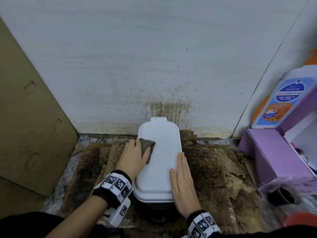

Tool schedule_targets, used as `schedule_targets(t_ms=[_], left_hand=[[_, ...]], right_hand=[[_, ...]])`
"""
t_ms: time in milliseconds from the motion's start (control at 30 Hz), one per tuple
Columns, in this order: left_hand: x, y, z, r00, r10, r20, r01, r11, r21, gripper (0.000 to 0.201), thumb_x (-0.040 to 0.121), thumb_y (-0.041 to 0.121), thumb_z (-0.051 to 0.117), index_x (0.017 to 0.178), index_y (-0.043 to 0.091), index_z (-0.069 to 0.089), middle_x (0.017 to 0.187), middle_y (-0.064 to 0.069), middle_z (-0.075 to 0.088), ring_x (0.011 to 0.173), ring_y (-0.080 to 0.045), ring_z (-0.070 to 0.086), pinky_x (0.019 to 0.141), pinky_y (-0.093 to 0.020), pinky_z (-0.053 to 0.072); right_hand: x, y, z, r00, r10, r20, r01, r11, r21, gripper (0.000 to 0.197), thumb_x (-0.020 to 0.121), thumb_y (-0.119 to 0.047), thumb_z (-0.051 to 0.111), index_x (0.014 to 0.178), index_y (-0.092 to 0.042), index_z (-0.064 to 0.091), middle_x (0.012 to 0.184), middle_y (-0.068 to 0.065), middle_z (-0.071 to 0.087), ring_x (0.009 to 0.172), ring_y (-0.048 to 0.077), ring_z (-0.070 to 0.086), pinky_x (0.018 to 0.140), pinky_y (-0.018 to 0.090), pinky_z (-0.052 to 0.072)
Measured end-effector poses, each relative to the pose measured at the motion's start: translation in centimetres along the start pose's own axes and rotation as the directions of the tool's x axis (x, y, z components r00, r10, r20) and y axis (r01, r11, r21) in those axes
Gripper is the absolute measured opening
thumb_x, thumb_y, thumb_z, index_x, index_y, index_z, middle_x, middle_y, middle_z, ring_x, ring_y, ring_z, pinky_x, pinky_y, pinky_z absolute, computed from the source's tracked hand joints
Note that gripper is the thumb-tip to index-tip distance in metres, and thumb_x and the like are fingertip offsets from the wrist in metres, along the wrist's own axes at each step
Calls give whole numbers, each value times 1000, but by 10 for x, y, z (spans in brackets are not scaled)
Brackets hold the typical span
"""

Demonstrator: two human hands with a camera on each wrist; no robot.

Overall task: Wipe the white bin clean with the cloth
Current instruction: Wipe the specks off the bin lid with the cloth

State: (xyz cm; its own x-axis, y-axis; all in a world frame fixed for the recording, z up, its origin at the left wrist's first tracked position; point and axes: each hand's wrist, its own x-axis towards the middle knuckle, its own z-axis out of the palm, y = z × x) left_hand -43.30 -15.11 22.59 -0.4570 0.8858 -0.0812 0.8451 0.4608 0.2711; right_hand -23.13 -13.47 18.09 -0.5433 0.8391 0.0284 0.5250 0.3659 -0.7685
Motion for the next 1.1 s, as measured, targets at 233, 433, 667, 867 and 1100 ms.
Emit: schedule_targets(t_ms=[233,433,667,867,1100], left_hand=[[53,17,-9,998,-55,26,55,998,21,51,107,34,21,139,1,42,134,-24,46,121,-37,46,99,-43,37],[102,21,-13,998,-65,14,62,989,137,56,109,38,17,138,0,45,122,-20,52,108,-32,50,85,-34,37],[90,9,-9,986,120,115,-160,865,476,80,90,29,-12,149,10,39,126,-18,50,109,-31,47,78,-35,24],[27,7,-12,986,153,69,-168,912,375,59,105,39,27,133,-8,49,112,-21,58,97,-31,57,85,-36,47],[-26,-12,-7,960,276,36,-277,936,219,62,107,36,36,155,-3,29,142,-28,50,128,-38,55,103,-39,50]], right_hand=[[2,1,2,1000,4,-6,-4,1000,4,60,106,-48,19,152,-38,-18,157,-29,-25,144,-11,-22,120,18,-6],[2,-1,0,1000,5,5,-5,1000,-3,60,106,-48,19,152,-38,-19,157,-28,-25,144,-10,-23,118,17,-7],[1,-1,-2,1000,10,30,-9,1000,-13,61,106,-48,18,151,-38,-21,156,-29,-27,143,-12,-25,116,14,-10],[0,0,-1,999,9,35,-9,1000,-4,61,106,-49,18,151,-38,-21,156,-29,-27,143,-11,-25,119,19,-7],[-1,-1,-1,1000,-5,10,5,1000,-20,60,107,-44,19,154,-34,-18,159,-25,-24,145,-9,-23,119,17,-7]])
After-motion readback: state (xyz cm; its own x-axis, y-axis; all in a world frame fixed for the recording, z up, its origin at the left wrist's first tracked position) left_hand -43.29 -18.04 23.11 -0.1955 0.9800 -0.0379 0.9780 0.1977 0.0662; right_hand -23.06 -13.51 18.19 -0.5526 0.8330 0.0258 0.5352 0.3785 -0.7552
